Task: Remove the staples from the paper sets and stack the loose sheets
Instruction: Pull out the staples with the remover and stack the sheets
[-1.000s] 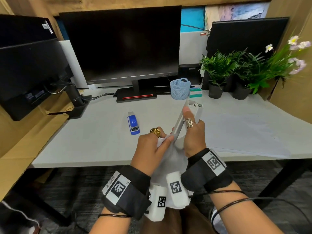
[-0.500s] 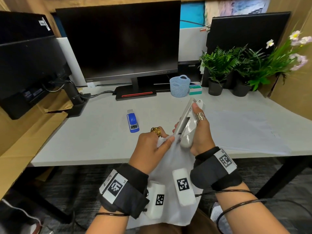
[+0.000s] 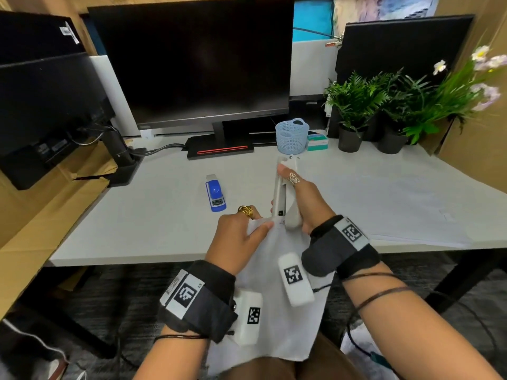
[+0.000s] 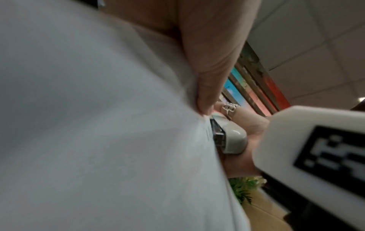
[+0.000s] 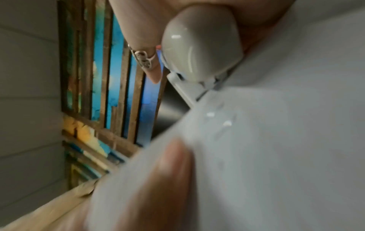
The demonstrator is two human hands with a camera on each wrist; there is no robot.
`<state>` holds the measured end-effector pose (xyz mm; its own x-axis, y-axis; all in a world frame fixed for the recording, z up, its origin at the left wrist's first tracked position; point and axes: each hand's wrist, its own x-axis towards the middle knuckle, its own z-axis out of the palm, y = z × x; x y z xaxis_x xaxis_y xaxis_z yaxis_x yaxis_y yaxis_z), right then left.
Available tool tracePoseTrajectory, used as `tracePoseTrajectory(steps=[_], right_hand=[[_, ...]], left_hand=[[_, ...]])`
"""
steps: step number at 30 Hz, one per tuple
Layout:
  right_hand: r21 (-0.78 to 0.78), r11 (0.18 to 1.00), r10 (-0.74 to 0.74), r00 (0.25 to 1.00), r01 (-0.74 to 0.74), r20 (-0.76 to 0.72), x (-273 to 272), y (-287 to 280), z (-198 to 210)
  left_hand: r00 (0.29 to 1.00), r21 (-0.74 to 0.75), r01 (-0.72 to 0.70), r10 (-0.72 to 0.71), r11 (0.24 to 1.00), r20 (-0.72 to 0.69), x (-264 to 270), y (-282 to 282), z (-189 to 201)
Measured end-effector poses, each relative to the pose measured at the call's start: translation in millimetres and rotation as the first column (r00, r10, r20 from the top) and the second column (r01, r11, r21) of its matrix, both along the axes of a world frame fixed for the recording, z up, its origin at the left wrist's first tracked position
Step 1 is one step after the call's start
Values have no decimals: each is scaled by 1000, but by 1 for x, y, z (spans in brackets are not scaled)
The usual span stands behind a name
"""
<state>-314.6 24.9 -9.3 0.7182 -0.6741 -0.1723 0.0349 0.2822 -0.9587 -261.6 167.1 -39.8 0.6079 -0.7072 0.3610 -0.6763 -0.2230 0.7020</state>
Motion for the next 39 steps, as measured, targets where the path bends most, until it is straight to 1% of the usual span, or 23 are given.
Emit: tracePoseTrajectory(steps=[4, 6, 8, 11, 12, 14, 16, 17, 18, 19, 20, 21, 22, 23, 24, 25, 26, 29, 30, 31, 35, 37, 39], right_hand=[[-4, 1000, -17, 971, 16, -238, 20, -43, -12], [-136, 987, 22, 901, -89, -432, 19, -52, -13], [-358, 901, -21, 801, -243, -598, 21, -61, -21], [-546, 739, -142, 701, -395, -699, 25, -63, -31], [-578, 700, -173, 685, -420, -708, 25, -62, -31], [-591, 661, -183, 664, -462, -725, 28, -61, -30], [-562, 607, -159, 607, -562, -779, 28, -58, -26], [-537, 555, -153, 556, -635, -817, 26, -55, -24], [-539, 486, -170, 530, -688, -831, 24, -52, -22], [-574, 425, -188, 552, -699, -812, 20, -48, -19], [-633, 388, -171, 622, -670, -764, 15, -44, -14], [-704, 366, -102, 726, -609, -681, 8, -39, -10], [-752, 350, 15, 807, -558, -591, 2, -34, -7], [-770, 329, 129, 834, -547, -537, -5, -27, -6], [-777, 300, 204, 833, -553, -513, -12, -21, -8], [-790, 290, 232, 841, -540, -489, -17, -16, -14], [-813, 311, 217, 870, -492, -443, -21, -13, -21], [-867, 445, 102, 974, -224, -200, -30, -10, -37], [-870, 473, 84, 990, -136, -110, -33, -9, -40], [-879, 475, 72, 997, -50, -18, -36, -9, -44], [-886, 398, 88, 952, 237, 294, -44, -2, -52], [-878, 364, 109, 922, 310, 370, -47, -1, -51], [-876, 333, 107, 908, 350, 404, -51, -1, -49]], left_hand=[[994, 1, -105, 105, 994, -21, 13, 7, -1], [993, -17, -111, 111, 994, -33, 16, 12, 1], [993, 0, -107, 107, 994, -40, 19, 14, 0], [994, 55, -97, 100, 994, -43, 25, 13, -3], [994, 65, -98, 101, 993, -39, 26, 12, -4], [993, 97, -108, 111, 989, -30, 26, 10, -6], [994, 104, -108, 111, 989, -19, 27, 8, -7], [994, 104, -105, 107, 989, -15, 27, 8, -8], [994, 106, -104, 106, 989, -17, 27, 8, -9], [994, 107, -104, 107, 989, -16, 28, 9, -10], [994, 107, -105, 105, 989, -2, 30, 9, -12], [995, 102, -100, 98, 990, 28, 32, 10, -13], [994, 91, -102, 97, 991, 59, 34, 10, -15], [992, 72, -99, 93, 992, 91, 34, 11, -15], [989, 45, -96, 90, 994, 114, 34, 10, -15], [987, 8, -87, 85, 996, 134, 33, 10, -13], [987, -28, -72, 76, 997, 145, 30, 8, -12], [992, -102, 14, -1, 995, 123, 24, 7, -7], [993, -125, 42, -27, 991, 119, 23, 7, -7], [990, -163, 69, -48, 984, 130, 23, 9, -8], [977, -370, 150, -80, 917, 198, 22, 10, -11], [961, -413, 169, -57, 895, 271, 19, 9, -12], [966, -452, 179, -70, 874, 248, 15, 8, -12]])
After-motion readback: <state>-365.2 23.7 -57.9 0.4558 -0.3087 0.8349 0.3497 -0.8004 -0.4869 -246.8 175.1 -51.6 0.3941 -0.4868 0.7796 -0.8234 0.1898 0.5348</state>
